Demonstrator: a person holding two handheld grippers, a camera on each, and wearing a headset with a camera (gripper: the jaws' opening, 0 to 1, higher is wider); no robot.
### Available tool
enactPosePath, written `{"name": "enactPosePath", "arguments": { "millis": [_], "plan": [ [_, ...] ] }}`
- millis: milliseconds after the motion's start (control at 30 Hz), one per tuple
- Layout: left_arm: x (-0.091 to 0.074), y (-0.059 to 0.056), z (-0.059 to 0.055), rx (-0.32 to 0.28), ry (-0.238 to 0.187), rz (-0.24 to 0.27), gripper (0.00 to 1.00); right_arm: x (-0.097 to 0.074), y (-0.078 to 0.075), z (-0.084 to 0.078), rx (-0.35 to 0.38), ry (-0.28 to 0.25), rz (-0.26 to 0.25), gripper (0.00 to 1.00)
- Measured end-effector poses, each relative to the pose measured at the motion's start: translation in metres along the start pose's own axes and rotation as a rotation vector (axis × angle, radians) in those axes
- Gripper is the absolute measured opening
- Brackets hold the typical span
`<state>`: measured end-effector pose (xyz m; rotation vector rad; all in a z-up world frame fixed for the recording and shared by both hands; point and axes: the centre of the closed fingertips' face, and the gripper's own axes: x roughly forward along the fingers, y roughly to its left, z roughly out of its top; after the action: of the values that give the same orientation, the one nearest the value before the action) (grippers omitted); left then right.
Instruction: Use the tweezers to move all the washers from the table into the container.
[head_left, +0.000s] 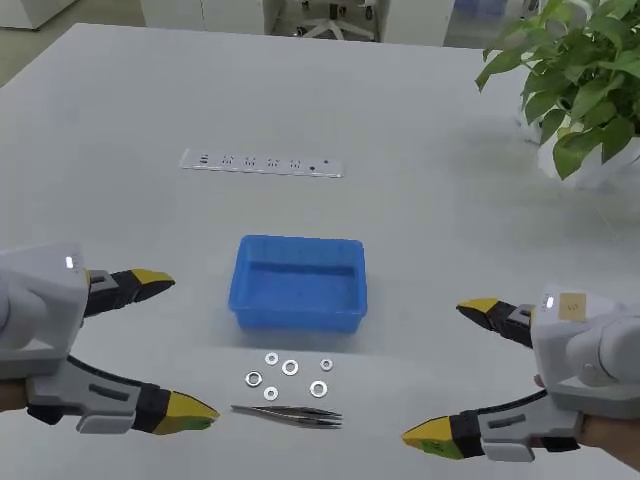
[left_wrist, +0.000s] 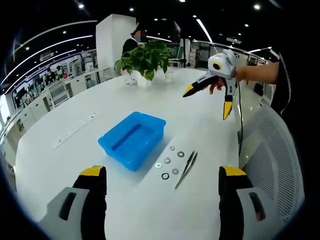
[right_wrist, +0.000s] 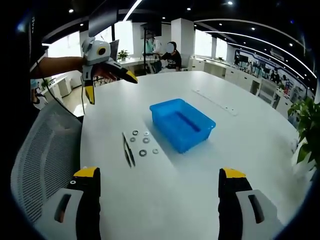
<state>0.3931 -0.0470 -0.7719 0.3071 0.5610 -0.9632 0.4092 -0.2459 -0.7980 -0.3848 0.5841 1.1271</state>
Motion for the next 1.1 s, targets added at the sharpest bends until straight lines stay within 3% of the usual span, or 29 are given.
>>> {"name": "enactPosePath", "arguments": {
  "millis": [1100],
  "plan": [
    [0.0068, 0.0076, -0.0045, 0.062, 0.027, -0.016, 0.94, 0.0082, -0.0062, 0.0052, -0.051, 0.015, 0.005, 0.96]
  ]
}}
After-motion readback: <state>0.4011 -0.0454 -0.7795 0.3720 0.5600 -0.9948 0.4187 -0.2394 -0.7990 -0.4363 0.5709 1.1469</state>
